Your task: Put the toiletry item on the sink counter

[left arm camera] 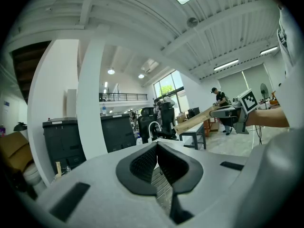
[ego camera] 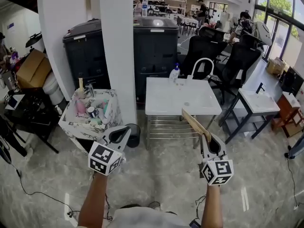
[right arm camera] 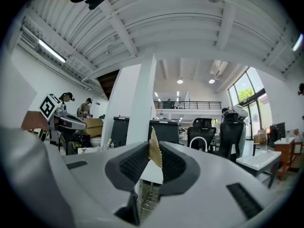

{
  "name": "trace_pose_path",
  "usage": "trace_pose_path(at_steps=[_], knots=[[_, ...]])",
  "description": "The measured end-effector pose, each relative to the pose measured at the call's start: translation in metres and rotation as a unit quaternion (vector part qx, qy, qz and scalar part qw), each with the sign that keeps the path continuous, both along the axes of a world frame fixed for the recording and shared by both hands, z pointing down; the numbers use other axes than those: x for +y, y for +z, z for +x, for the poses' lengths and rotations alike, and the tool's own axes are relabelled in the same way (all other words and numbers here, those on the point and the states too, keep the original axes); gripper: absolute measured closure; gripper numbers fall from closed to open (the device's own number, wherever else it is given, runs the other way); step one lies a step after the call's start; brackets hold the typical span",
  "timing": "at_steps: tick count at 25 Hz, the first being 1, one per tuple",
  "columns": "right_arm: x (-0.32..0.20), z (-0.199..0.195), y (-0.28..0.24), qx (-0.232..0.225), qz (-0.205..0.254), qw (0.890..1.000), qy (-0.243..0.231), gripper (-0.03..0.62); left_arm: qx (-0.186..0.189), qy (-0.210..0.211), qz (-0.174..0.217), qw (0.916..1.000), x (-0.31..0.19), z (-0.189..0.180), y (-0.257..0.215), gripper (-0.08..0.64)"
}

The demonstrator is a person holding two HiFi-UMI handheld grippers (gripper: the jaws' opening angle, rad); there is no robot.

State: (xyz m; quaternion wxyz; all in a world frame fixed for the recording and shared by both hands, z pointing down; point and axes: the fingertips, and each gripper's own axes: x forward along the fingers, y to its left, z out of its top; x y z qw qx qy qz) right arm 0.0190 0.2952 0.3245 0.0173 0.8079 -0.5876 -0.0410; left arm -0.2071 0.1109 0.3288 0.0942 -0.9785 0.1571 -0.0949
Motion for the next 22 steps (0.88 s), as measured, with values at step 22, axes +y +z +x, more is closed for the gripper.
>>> trace_pose_path(at_steps=[22], knots=[[-0.071, 0.106, 0.037, -0.026, -0.018, 0.999, -0.019, 0.532, -0.003, -0.007, -0.036, 0.9993, -0.065, 0.103, 0.038, 0.551]])
